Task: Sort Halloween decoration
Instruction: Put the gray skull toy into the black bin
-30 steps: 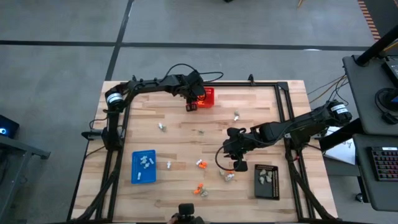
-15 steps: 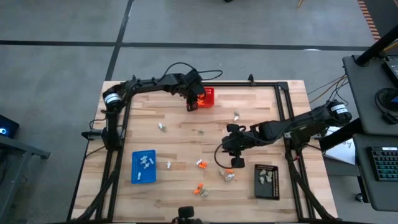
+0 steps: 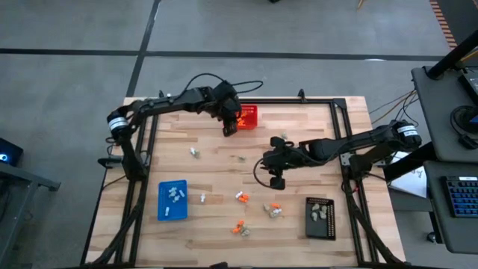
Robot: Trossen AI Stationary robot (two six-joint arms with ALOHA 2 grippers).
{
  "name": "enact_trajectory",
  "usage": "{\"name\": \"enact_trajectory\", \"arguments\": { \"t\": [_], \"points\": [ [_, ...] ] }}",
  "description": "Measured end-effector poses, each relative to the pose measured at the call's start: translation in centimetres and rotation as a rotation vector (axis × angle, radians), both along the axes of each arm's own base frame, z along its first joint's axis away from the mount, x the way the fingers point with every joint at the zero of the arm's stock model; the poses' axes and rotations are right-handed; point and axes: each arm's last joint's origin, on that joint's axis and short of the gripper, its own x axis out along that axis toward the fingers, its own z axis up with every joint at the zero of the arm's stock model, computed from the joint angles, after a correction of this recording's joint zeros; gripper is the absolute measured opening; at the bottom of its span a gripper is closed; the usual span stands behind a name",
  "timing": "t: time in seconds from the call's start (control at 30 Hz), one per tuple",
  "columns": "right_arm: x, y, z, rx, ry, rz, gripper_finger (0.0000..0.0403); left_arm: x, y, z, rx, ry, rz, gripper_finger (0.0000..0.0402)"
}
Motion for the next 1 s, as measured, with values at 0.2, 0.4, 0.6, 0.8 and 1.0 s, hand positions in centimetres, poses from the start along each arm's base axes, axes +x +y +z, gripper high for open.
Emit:
{"name": "enact_trajectory", "arguments": {
  "t": [0.2, 0.4, 0.6, 0.8, 1.0],
  "points": [
    [0.4, -0.1, -0.9, -0.016, -0.133, 0.019, 0.0061, -2.1, -3.5, 1.0, -0.009, -0.121, 0.024, 0.0074],
    [0.5, -0.7, -1.8, -0.074, -0.29, -0.033, 0.0059, -5.1, -7.7, 1.5, 0.014, -0.295, 0.052, 0.0074],
    [0.9, -1.8, -3.1, -0.099, -0.378, -0.086, 0.0059, -7.8, -11.0, 1.5, 0.052, -0.48, 0.069, 0.0074],
    [2.5, -3.3, -5.5, -0.112, -0.381, -0.131, 0.0057, -10.0, -12.7, 1.1, 0.038, -0.64, 0.058, 0.0074],
    [3.6, -4.7, -8.5, -0.121, -0.31, -0.169, 0.0057, -11.8, -13.2, 0.5, 0.008, -0.721, 0.075, 0.0074]
  ]
}}
